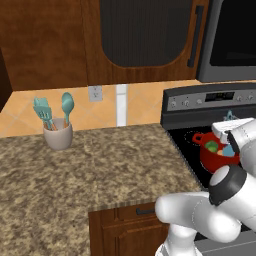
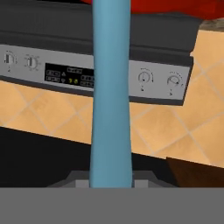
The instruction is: Put the squash and broccoli in the pot. Retrieve the spatula and lightly stir the vegetables in the pot.
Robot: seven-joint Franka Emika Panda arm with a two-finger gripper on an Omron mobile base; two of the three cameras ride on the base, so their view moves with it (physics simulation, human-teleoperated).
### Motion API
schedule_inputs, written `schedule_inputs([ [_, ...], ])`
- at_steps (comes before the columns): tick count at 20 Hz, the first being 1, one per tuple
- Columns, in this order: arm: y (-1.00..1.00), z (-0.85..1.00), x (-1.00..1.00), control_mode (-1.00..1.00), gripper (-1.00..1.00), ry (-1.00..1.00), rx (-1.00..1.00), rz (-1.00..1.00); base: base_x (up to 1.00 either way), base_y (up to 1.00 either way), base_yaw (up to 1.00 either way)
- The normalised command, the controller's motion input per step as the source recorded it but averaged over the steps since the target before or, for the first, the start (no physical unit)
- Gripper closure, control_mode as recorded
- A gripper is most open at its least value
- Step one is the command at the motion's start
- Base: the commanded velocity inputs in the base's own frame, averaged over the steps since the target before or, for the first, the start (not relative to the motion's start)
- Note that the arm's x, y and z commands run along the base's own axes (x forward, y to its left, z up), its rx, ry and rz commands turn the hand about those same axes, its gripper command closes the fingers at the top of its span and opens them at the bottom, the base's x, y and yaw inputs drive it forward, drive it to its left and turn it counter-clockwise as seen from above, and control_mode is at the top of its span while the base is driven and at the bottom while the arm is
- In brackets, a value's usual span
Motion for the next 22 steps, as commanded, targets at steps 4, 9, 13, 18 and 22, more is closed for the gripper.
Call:
schedule_inputs([
  [4,0.0,-0.58,-0.01,-1.0,1.0,0.0,0.02,0.0,0.0,0.0,0.0],
  [9,-0.16,-0.24,-0.05,-1.0,1.0,-0.03,0.0,-0.03,0.0,0.0,0.0],
  [13,-0.27,0.0,-0.28,-1.0,1.0,0.0,0.0,-0.13,0.0,0.0,0.0],
  [18,0.08,0.04,-0.02,-1.0,1.0,-0.11,0.0,-0.09,0.0,0.0,0.0],
  [22,0.11,0.26,0.08,-1.0,1.0,-0.16,0.0,-0.03,0.0,0.0,0.0],
])
